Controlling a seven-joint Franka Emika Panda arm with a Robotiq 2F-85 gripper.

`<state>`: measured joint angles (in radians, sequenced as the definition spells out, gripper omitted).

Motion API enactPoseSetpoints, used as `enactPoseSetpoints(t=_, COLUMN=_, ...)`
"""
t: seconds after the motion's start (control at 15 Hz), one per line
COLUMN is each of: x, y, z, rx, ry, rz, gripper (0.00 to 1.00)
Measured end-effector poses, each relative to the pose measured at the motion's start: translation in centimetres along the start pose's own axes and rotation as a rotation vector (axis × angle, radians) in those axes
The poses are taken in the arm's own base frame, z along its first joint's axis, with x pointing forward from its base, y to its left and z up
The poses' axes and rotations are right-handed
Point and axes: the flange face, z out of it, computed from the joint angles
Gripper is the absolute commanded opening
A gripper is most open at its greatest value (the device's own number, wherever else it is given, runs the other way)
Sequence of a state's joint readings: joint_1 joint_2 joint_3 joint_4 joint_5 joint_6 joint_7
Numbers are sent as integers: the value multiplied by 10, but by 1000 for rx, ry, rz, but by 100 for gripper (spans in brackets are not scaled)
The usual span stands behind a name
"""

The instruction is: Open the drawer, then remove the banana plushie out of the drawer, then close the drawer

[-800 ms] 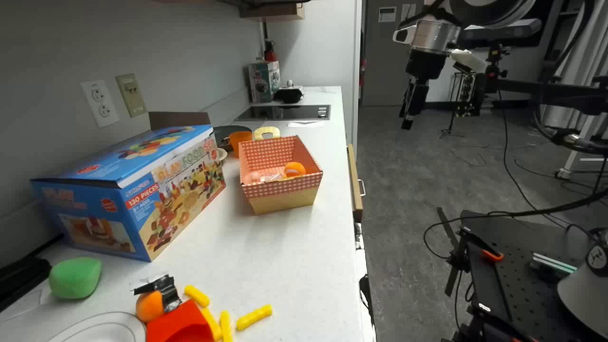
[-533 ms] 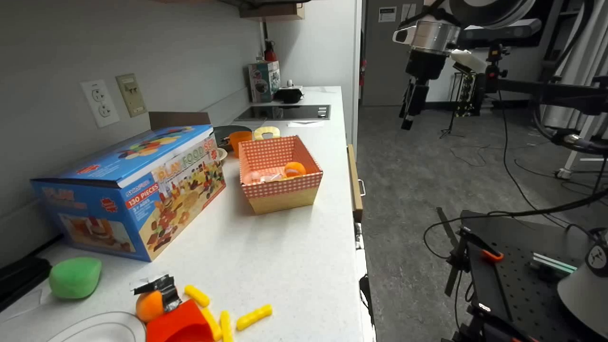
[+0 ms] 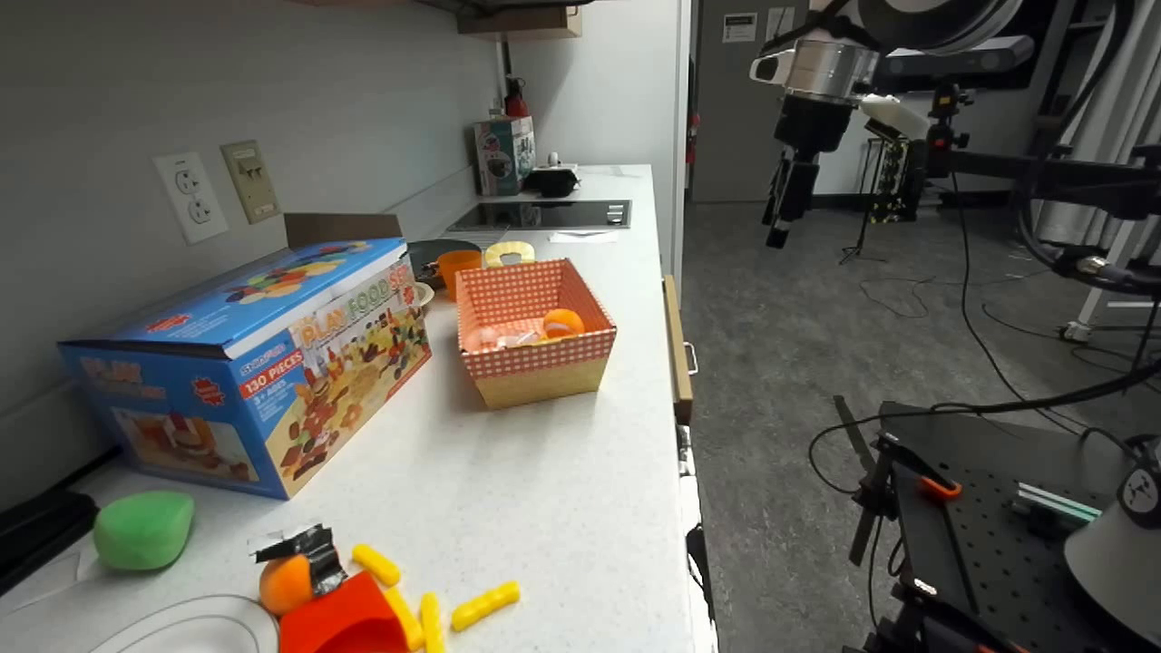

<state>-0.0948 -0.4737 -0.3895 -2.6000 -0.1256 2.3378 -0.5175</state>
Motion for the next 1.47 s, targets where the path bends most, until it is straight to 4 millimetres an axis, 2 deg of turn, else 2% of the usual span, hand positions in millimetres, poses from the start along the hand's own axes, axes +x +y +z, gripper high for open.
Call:
enactPoseSetpoints(t=0.33, x=0, y=3, z=1, rx=-1, ry=-4, rz=13, gripper=100)
enactPoseSetpoints(t=0.67, x=0, y=47, z=20, rx=-27, ry=-46, rz=95, gripper=100)
enactPoseSetpoints(t=0.87, x=18, y=63, z=44, rx=-37, ry=-78, rz=109, gripper=100)
enactPoseSetpoints(t=1.2, x=58, y=67, z=89, rx=-47, ry=-140, rz=79, gripper=100)
enactPoseSetpoints(t=1.47, x=66, y=70, z=95, rx=-53, ry=-150, rz=76, gripper=100)
